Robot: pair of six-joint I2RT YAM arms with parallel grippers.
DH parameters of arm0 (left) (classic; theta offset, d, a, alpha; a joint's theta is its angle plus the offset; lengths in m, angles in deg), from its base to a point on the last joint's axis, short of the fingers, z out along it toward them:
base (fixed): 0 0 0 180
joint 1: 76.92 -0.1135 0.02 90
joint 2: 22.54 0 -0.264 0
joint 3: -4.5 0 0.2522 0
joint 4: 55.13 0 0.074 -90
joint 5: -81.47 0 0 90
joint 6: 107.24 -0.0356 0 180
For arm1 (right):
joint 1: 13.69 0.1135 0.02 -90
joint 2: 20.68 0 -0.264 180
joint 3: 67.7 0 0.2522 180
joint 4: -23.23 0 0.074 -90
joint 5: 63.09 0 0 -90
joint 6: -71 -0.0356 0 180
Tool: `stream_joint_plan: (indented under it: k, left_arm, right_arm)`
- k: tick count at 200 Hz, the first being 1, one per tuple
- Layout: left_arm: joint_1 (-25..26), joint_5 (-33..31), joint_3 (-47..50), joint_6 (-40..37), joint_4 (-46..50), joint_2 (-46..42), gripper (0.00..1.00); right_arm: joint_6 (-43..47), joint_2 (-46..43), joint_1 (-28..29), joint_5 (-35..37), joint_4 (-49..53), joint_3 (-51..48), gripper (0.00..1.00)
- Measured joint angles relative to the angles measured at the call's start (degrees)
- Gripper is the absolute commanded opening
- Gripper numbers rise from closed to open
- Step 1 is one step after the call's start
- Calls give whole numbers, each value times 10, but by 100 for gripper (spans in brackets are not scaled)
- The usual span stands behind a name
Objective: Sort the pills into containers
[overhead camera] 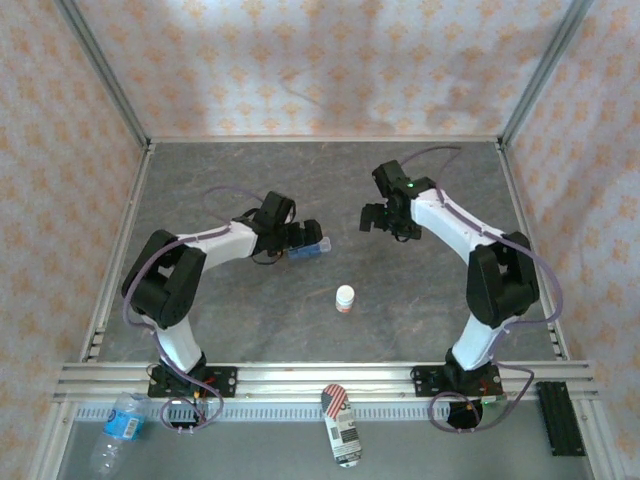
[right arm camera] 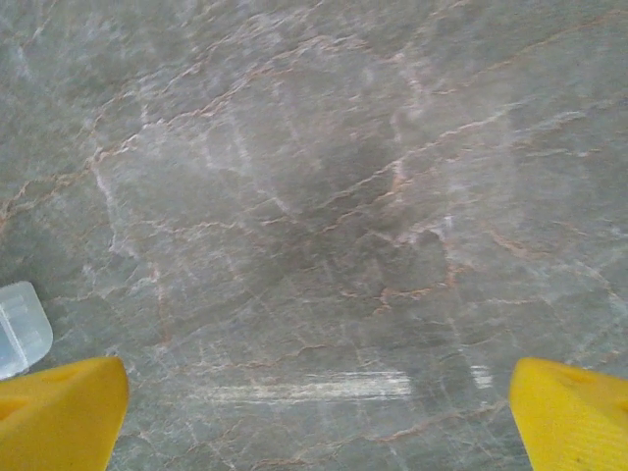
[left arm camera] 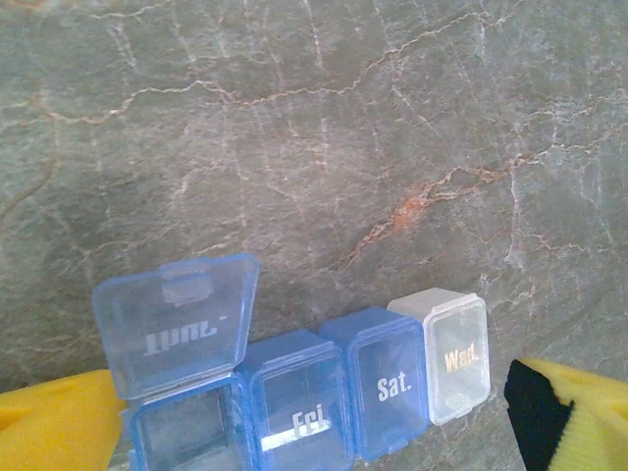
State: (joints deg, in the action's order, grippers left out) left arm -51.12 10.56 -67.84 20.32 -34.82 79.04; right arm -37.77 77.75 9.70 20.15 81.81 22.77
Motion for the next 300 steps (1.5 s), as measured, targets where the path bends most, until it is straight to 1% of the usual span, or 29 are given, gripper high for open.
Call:
stream_joint_plan:
  k: [43,81,103,154,178,189,216,243,266,300]
  left_arm:
    - [15,0,-8,2,-4,8,100]
    - [20,0,-11,6,-9,10,100]
    - [20,1,-20,6,-13,19,100]
    - [20,5,-28,10,-18,37,100]
    - [20,4,-29,10,-19,36,100]
    - [20,2,-29,9,-16,32,100]
    - [20,-11,-28,-5,3,-13,100]
    - [19,-41,-17,-20,10,-97,100]
    - [15,-75,8,-32,18,-170,100]
    - [-5,-119,58,-37,44,-232,100]
  right_arm:
    - [-25,-58,-23,-15,-40,-63,99]
    - [-26,-94,-23,-77,-65,-87,100]
    - [-24,-115,-21,-105,-75,-100,97]
    - [-22,-139,5,-139,-76,-130,95]
    - [-20,-141,29,-137,-71,-133,100]
    - [-15,-143,43,-131,-63,-132,99]
    - [-9,-151,81,-116,-36,-132,100]
    - [-5,-164,111,-110,-7,-123,93]
    - [-3,-164,138,-97,12,-109,91]
    - [-10,-158,196,-72,28,-108,92]
